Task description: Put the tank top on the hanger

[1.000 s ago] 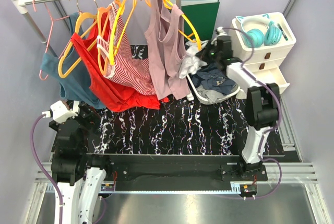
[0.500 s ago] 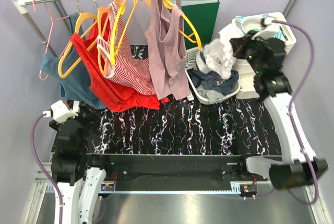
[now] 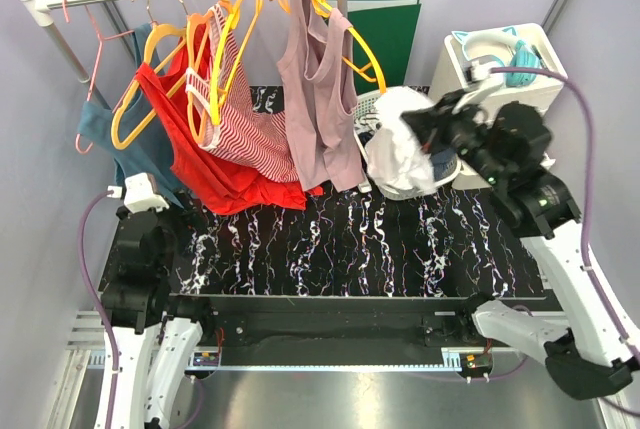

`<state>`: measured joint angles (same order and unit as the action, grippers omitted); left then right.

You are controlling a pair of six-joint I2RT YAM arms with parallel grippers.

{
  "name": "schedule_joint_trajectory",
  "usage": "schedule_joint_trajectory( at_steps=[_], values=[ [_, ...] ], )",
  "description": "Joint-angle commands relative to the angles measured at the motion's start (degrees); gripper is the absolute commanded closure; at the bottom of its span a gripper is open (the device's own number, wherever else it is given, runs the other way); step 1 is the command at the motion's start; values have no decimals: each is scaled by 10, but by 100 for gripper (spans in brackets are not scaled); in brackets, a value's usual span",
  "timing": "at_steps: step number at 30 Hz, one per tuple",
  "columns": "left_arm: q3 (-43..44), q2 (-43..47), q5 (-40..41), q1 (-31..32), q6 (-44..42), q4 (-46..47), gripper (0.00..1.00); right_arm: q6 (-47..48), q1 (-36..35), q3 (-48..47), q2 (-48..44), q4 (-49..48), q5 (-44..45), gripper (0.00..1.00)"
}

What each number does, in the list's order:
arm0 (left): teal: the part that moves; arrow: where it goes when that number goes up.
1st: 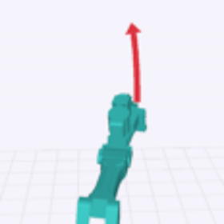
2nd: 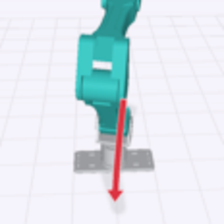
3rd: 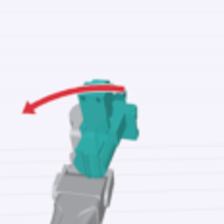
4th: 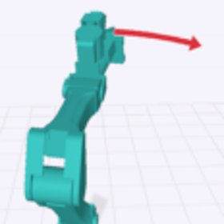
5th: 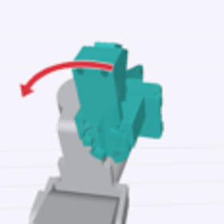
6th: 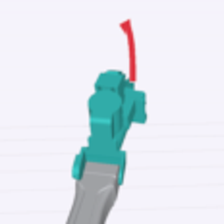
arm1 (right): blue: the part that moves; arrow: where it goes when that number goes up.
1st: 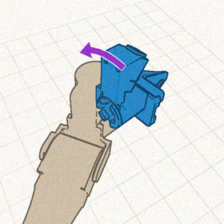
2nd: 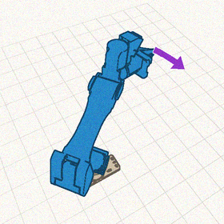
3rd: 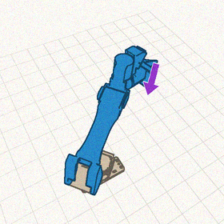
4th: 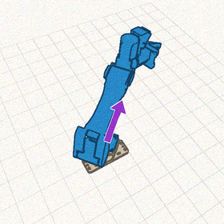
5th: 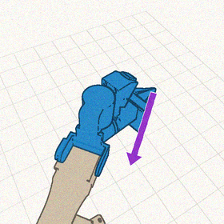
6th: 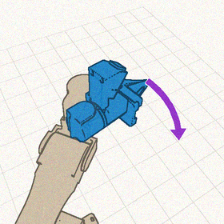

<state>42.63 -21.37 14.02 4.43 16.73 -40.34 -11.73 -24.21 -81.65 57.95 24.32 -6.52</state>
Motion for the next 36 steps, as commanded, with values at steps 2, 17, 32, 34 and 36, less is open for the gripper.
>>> schedule_joint_trajectory(
  at_steps=[2, 17, 32, 34, 36],
  values=[
    [-6, 11, -48, 4, 8, 31, 11, -15, -153, -53, 32, 13, 48, 100],
    [-18, -39, 6, 63, 50, 28, 11, 17, -419, -257, 201, -38, 67, 100],
    [-30, -76, 75, 168, 114, 29, 11, 22, -406, -191, 187, -59, 159, 100],
    [-38, -80, 75, 182, 121, 29, 11, -16, -366, -101, 138, -58, 181, 100],
    [-47, -83, 76, 192, 135, 29, 11, -64, -312, -15, 106, -49, 188, 100]
  ],
)
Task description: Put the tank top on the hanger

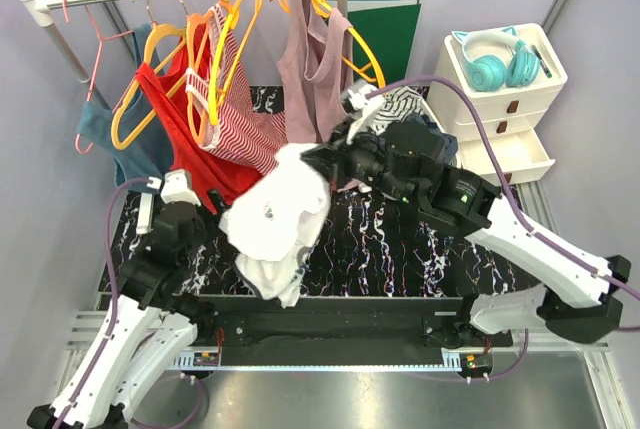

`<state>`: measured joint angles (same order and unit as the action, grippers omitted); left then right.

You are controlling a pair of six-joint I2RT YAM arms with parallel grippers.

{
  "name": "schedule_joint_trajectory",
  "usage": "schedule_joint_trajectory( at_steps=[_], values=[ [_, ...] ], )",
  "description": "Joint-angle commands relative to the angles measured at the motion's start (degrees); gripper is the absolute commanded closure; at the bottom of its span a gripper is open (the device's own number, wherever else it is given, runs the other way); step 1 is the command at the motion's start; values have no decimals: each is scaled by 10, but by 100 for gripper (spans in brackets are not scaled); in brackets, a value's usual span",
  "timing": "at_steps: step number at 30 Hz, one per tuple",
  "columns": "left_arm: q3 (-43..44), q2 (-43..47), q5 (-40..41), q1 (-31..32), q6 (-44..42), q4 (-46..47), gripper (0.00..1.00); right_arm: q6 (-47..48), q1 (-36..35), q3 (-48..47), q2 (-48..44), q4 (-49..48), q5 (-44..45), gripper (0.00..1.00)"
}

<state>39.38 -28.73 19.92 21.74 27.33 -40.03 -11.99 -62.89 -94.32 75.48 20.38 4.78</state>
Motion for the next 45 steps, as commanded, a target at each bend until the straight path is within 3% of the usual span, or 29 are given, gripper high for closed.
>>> schedule_joint_trajectory(
  at_steps=[1, 7, 10, 11, 12, 15, 21, 25, 28, 34, 36, 38, 40, 41, 42, 43, 45],
  values=[
    [-16, -14, 20, 31, 33, 27, 11, -72, 87, 138, -97, -3, 106, 100],
    [-18, -52, 37, 117, 76, 29, 11, -148, 152, 237, -160, 100, 245, 100],
    [-26, -82, 45, 173, 125, 30, 11, -206, 153, 244, -170, 187, 297, 80],
    [-36, -88, 42, 185, 139, 29, 11, -233, 153, 244, -173, 230, 304, 59],
    [-43, -98, 31, 201, 153, 32, 10, -237, 153, 246, -176, 244, 305, 47],
    [-82, -99, -8, 212, 179, 50, 9, -207, 153, 252, -176, 256, 260, 22],
    [-168, -81, -118, 211, 185, 198, 10, -127, 153, 244, -118, 205, 113, 19],
    [-193, -125, -167, 212, 169, 289, 11, -81, 153, 259, -64, 123, -92, 19],
    [-206, -160, -183, 211, 171, 354, 14, -81, 152, 280, -30, 87, -141, 19],
    [-245, -239, -210, 210, 196, 485, 21, -80, 152, 288, 10, 78, -148, 18],
    [-246, -265, -215, 210, 196, 513, 26, -83, 152, 289, 10, 78, -149, 18],
    [-237, -286, -223, 211, 191, 534, 37, -85, 152, 291, 10, 77, -145, 18],
    [-219, -307, -235, 210, 179, 528, 58, -88, 152, 292, 6, 78, -137, 18],
    [-208, -308, -235, 210, 174, 510, 84, -88, 151, 291, 5, 78, -134, 18],
    [-195, -305, -210, 211, 169, 486, 94, -88, 152, 291, 2, 78, -130, 18],
    [-166, -289, -201, 210, 149, 425, 100, -90, 152, 290, 0, 78, -124, 18],
    [-125, -263, -121, 211, 119, 353, 100, -93, 152, 288, -4, 78, -115, 18]
  ],
)
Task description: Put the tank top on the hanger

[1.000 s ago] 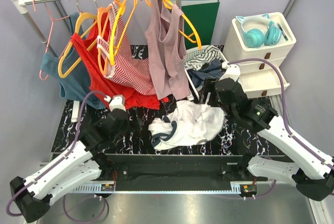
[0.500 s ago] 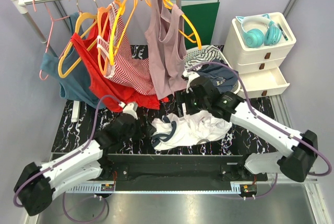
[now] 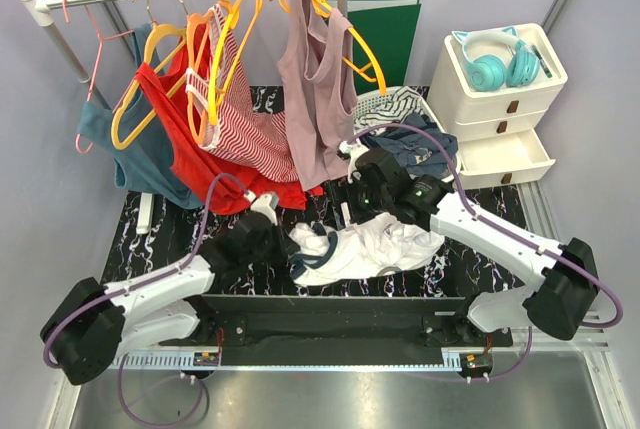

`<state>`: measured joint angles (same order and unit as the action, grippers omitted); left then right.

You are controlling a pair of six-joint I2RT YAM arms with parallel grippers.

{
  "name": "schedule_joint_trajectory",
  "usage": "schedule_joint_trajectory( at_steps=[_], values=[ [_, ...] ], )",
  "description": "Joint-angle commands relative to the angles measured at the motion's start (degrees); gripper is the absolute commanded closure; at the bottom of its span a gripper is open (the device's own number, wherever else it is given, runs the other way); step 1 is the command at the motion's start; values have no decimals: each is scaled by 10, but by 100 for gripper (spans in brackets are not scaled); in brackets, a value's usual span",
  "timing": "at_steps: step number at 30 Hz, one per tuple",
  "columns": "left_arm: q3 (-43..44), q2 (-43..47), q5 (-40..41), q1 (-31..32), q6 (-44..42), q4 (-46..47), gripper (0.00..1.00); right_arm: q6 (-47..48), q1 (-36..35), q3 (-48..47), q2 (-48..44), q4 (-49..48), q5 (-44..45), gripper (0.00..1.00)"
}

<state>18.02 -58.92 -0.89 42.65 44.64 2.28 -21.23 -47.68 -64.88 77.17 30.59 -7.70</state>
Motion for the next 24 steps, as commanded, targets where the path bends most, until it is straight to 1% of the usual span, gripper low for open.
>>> schedule_joint_trajectory(
  at_steps=[1, 3, 4, 6, 7, 10, 11, 12, 13, 14, 15, 16, 17, 18, 19, 21, 22, 23, 24],
  values=[
    [138, 65, 110, 1, -90, -138, 100, -5, 0, -9, -23, -22, 20, 18],
    [190, 88, 160, 2, -130, -190, 100, -7, 0, -15, -25, -22, 31, 17],
    [240, 96, 168, 3, -173, -226, 100, -13, 0, -16, -27, -19, 53, 17],
    [286, 98, 178, 7, -208, -252, 100, -17, 0, -21, -34, -15, 74, 16],
    [322, 90, 178, 9, -234, -271, 100, -24, 0, -22, -39, -10, 118, 16],
    [368, 34, 163, 37, -260, -292, 100, -30, 0, -19, -58, 5, 189, 14],
    [376, 17, 159, 67, -262, -293, 100, -34, 0, -14, -63, 10, 205, 13],
    [382, -26, 157, 87, -262, -292, 100, -40, 1, -10, -75, 18, 225, 13],
    [394, -46, 156, 107, -258, -288, 100, -53, 1, -7, -83, 33, 258, 12],
    [404, -92, 149, 149, -257, -284, 97, -60, 2, 4, -99, 41, 273, 12],
    [423, -112, 141, 168, -255, -275, 91, -75, 2, 9, -107, 55, 297, 12],
    [435, -134, 131, 187, -255, -270, 79, -83, 2, 15, -117, 61, 306, 11],
    [445, -151, 113, 217, -252, -265, 63, -89, 3, 26, -136, 67, 315, 11],
    [460, -177, 106, 228, -245, -258, 44, -93, 2, 32, -144, 72, 323, 11],
    [464, -184, 103, 238, -241, -256, 29, -91, 3, 37, -152, 72, 323, 11],
    [452, -186, 111, 248, -218, -250, 20, -76, 3, 48, -163, 73, 314, 11],
    [443, -173, 126, 248, -211, -248, 16, -69, 3, 49, -163, 71, 310, 11],
    [432, -159, 164, 247, -204, -250, 8, -63, 4, 49, -155, 70, 306, 11],
    [407, -146, 179, 243, -193, -250, 5, -55, 3, 48, -149, 70, 301, 11]
  ],
)
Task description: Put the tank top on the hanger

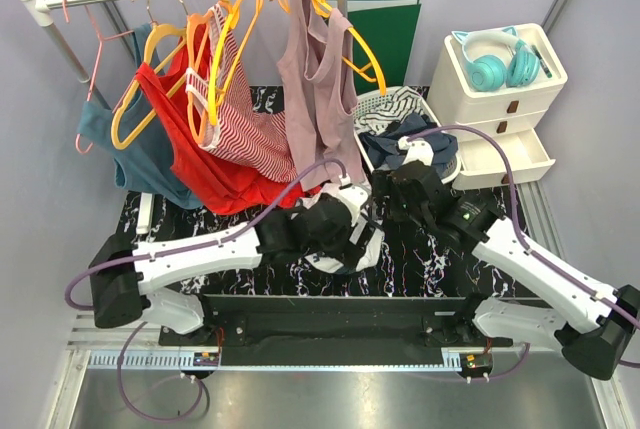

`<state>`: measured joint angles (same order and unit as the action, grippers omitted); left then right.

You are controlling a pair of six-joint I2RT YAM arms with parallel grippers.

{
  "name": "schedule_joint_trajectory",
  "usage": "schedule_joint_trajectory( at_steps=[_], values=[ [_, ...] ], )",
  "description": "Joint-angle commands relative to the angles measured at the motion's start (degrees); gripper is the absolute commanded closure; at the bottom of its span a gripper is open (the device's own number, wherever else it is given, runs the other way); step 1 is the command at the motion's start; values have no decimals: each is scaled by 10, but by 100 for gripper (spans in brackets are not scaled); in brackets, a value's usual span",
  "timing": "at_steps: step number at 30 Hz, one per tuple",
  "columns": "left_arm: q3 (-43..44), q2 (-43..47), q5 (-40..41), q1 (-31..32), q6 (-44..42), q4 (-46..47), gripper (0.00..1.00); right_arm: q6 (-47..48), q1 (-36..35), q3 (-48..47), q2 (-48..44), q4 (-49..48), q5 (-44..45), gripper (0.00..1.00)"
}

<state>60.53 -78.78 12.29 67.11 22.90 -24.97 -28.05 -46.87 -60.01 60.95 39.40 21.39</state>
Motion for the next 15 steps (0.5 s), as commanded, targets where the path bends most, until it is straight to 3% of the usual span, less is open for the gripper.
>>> schedule_joint_trajectory(
  at_steps=[1, 8, 15],
  values=[
    [-31, 84, 59, -7, 30, 23, 2, 18, -4, -4, 19, -20, 5, 11],
    [-151, 189, 50, -109, 74, 31, 5, 56, -5, -17, 123, -94, -147, 13],
    [-217, 182, -12, -142, 104, 100, 16, 68, -4, -43, 207, -131, -212, 14]
  ],
)
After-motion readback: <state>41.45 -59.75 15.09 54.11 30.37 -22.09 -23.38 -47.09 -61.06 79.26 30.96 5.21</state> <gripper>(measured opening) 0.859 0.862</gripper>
